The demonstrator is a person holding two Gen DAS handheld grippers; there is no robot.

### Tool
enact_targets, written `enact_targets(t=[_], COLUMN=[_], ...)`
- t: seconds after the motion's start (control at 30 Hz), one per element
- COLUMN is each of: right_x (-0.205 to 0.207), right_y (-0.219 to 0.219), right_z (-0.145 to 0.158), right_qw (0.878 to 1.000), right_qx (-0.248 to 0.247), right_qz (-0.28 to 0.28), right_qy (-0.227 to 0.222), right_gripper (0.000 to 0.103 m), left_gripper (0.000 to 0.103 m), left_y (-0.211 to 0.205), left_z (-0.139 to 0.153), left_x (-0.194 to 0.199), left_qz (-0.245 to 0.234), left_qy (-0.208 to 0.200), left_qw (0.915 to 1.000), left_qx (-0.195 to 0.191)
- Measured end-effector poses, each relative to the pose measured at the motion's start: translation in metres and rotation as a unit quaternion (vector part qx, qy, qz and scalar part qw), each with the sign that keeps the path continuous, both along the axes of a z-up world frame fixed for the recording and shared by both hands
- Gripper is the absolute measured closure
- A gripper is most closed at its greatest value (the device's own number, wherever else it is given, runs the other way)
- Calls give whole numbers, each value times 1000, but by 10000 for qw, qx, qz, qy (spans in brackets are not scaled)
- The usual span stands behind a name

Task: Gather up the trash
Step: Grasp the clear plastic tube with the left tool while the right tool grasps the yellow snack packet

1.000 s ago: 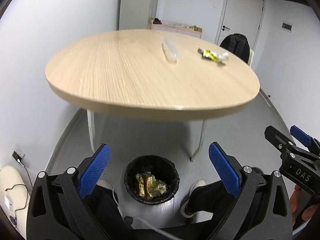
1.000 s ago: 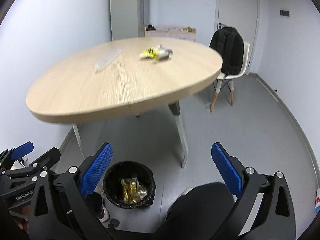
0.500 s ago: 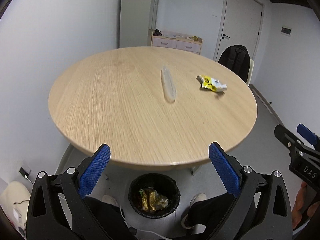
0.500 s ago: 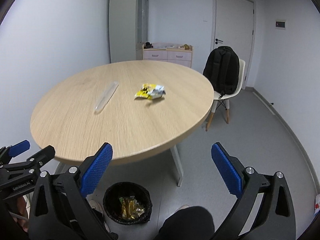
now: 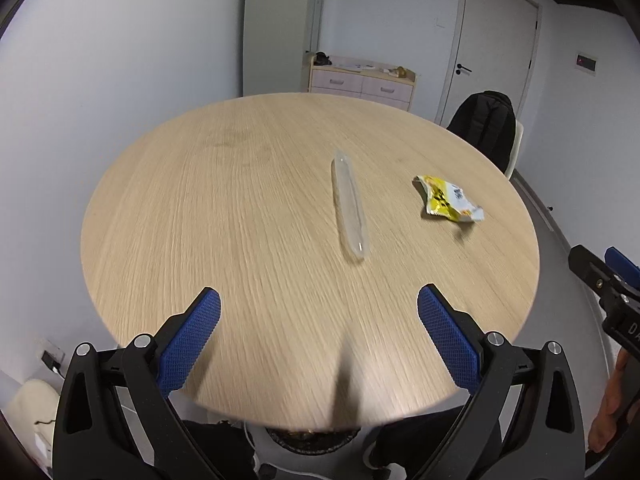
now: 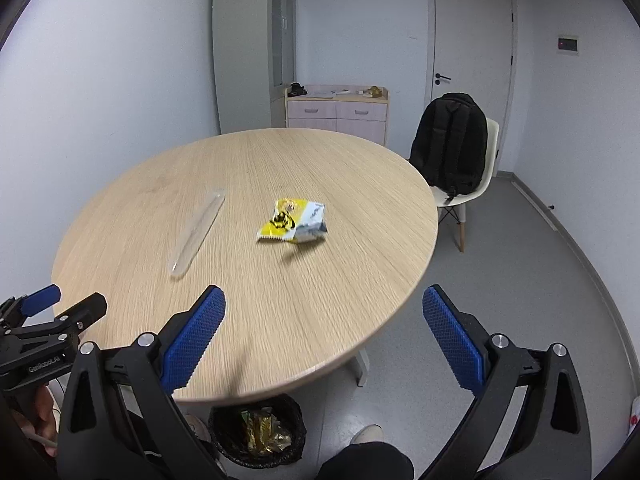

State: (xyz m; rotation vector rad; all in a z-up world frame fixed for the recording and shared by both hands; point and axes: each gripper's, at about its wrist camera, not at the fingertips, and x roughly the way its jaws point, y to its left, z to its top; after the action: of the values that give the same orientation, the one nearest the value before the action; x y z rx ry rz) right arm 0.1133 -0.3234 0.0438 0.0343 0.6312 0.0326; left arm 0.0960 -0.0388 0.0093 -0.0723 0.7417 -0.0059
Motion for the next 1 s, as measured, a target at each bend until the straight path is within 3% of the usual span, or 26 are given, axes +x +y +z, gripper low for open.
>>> enact_targets(t=[0.57, 0.83, 0.93, 1.0], right_x=[108, 179, 205, 220], right_y=[14, 29, 34, 39], right_z=[-7, -31, -41, -49], right_qw=[9990, 9964, 9951, 9939], right_qx=[-155, -314, -346, -349], right_qz=[244, 387, 410, 443], right_qy=[343, 683, 826, 944], right_gripper=[8, 8, 8, 11], left_gripper=[6, 6, 8, 15], left_y=[-14, -23, -20, -18], left_z=[-17, -42, -53, -58], left_x=[119, 185, 204, 210], left_qz=[-154, -247, -173, -159], left_qy=[408, 691, 850, 908], left_qw=[9989, 9964, 9955, 9949], left_qx=[192, 416, 391, 403])
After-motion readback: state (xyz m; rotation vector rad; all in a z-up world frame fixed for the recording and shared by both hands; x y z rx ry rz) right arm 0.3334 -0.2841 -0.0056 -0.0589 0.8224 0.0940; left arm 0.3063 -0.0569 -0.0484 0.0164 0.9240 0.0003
